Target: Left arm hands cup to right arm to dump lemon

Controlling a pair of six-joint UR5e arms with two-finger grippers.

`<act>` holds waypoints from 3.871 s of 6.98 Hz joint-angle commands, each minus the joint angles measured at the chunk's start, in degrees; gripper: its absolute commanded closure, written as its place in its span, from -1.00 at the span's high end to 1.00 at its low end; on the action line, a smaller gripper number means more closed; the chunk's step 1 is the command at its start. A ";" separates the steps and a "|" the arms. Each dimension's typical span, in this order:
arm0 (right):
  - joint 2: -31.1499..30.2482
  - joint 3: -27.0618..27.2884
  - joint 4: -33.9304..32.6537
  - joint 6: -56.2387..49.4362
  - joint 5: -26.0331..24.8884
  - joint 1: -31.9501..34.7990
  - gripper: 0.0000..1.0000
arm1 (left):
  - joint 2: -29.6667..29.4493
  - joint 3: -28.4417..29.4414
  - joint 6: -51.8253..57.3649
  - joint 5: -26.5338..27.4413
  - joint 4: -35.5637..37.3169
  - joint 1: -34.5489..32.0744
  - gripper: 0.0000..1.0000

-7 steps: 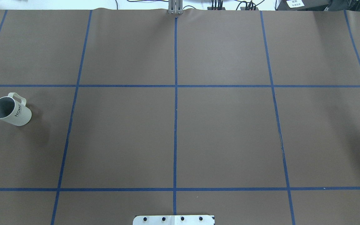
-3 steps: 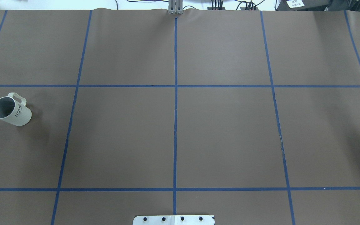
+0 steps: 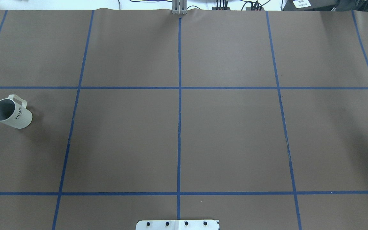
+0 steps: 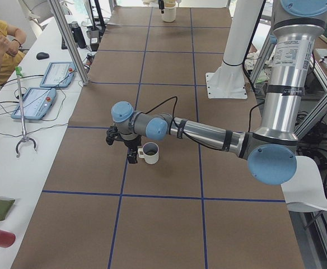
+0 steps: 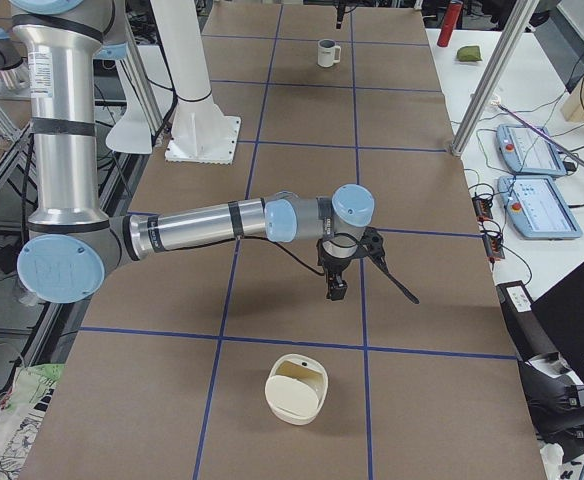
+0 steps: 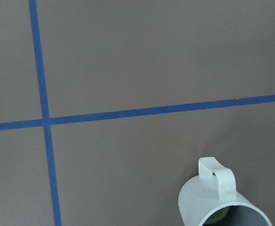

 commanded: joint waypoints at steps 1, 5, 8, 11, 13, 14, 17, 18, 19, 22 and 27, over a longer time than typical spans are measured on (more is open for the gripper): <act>0.39 -0.27 -0.06 0.05 -0.04 -0.04 1.00 | 1.59 -0.17 -1.59 0.29 -4.60 2.57 1.00; 0.74 0.26 0.02 0.05 0.23 -0.39 1.00 | 4.94 -0.70 -3.77 0.38 -9.19 5.99 0.98; 0.65 0.00 -0.06 0.05 0.23 -0.74 1.00 | 4.59 -0.08 -3.78 0.46 -9.19 7.06 0.71; 0.65 -0.62 -0.06 -0.13 0.05 -1.44 1.00 | 4.32 0.97 -3.35 0.46 -9.36 7.06 -0.49; 0.74 -0.79 -0.06 -0.13 -0.21 -2.67 1.00 | 4.15 0.89 -3.78 0.46 -9.45 7.06 -1.00; 0.74 -0.79 0.02 -0.04 -0.04 -2.68 1.00 | 2.84 0.71 -4.04 0.03 -9.10 7.06 -1.00; 4.50 -0.27 0.02 0.05 -4.31 -2.68 1.00 | -2.85 -1.57 -7.53 -5.49 -4.82 6.62 -1.00; 5.56 -0.44 0.02 0.31 -4.60 -2.59 1.00 | -6.71 -3.23 -17.66 -5.60 -3.14 6.62 -1.00; 6.70 0.17 0.11 0.31 -4.61 -2.59 1.00 | -10.58 -3.85 -27.94 -5.51 -1.64 7.05 -1.00; 6.55 0.26 6.91 0.66 -4.52 -2.50 1.00 | -21.74 -5.44 -40.50 -4.63 4.52 13.62 -1.00; 6.37 -7.72 36.16 7.73 -3.39 -3.72 1.00 | -46.95 5.59 -58.32 -0.25 13.75 23.14 -1.00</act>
